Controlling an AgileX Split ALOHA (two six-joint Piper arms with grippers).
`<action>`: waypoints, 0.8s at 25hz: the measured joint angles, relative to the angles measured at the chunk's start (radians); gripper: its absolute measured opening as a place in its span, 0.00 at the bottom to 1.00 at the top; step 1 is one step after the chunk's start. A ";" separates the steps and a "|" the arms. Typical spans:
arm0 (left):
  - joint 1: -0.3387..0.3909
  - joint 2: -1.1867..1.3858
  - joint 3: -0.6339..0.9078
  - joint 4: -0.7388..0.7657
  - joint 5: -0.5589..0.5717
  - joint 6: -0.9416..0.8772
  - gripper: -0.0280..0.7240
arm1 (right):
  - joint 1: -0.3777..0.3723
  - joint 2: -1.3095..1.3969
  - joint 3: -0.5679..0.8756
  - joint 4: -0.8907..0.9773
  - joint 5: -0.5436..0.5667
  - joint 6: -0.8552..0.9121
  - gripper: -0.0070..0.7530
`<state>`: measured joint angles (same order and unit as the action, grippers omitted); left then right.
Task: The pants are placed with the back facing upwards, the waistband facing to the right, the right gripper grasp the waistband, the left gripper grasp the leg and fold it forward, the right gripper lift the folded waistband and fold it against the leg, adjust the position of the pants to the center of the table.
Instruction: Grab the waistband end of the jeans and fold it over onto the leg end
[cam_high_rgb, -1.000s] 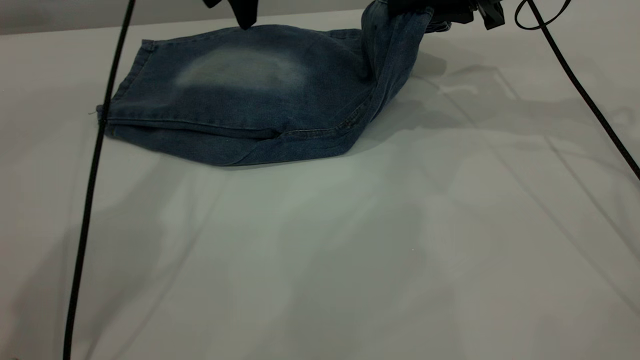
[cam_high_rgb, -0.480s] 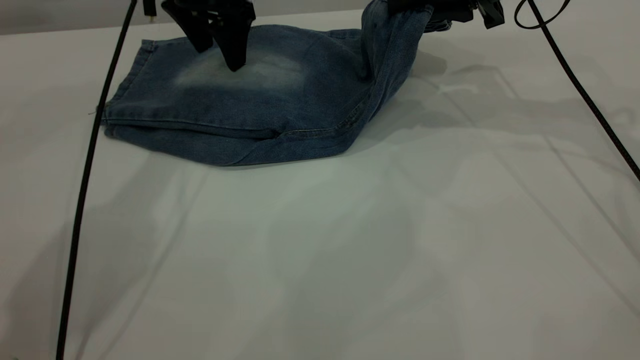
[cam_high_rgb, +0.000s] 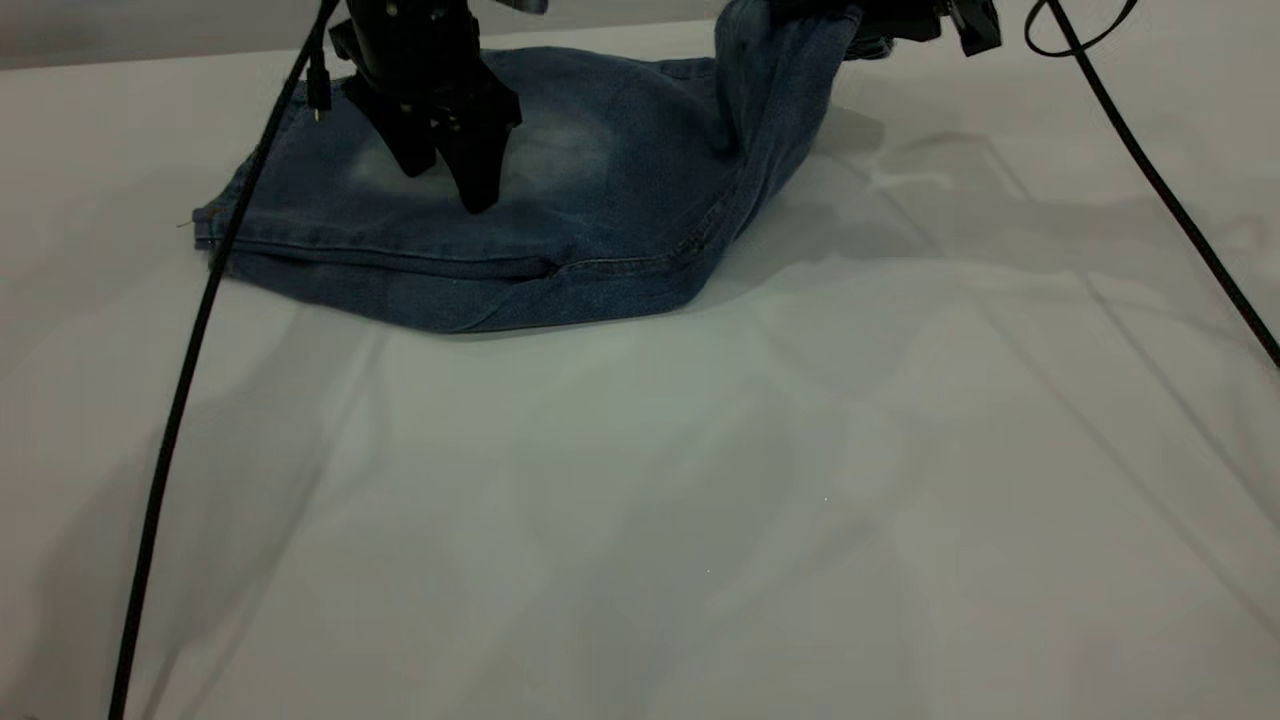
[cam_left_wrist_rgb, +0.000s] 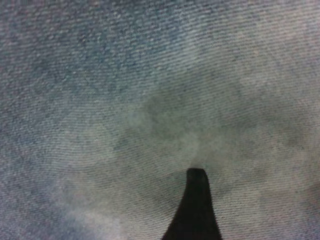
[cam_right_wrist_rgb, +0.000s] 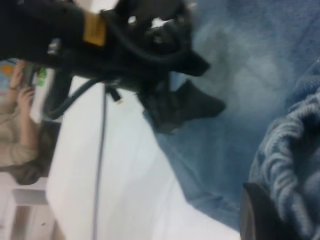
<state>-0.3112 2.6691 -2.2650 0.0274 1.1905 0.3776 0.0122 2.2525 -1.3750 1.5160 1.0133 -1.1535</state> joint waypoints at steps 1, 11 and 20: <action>0.000 0.004 -0.001 0.000 0.001 0.000 0.77 | 0.002 -0.004 0.000 0.010 0.010 0.000 0.11; 0.000 0.012 -0.003 0.000 -0.002 0.001 0.77 | 0.075 -0.098 -0.033 0.032 0.011 0.015 0.11; 0.000 0.013 -0.001 -0.002 -0.002 0.000 0.77 | 0.180 -0.098 -0.046 0.071 -0.023 0.023 0.11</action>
<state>-0.3112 2.6823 -2.2664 0.0256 1.1884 0.3777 0.1925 2.1548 -1.4214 1.5870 0.9903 -1.1307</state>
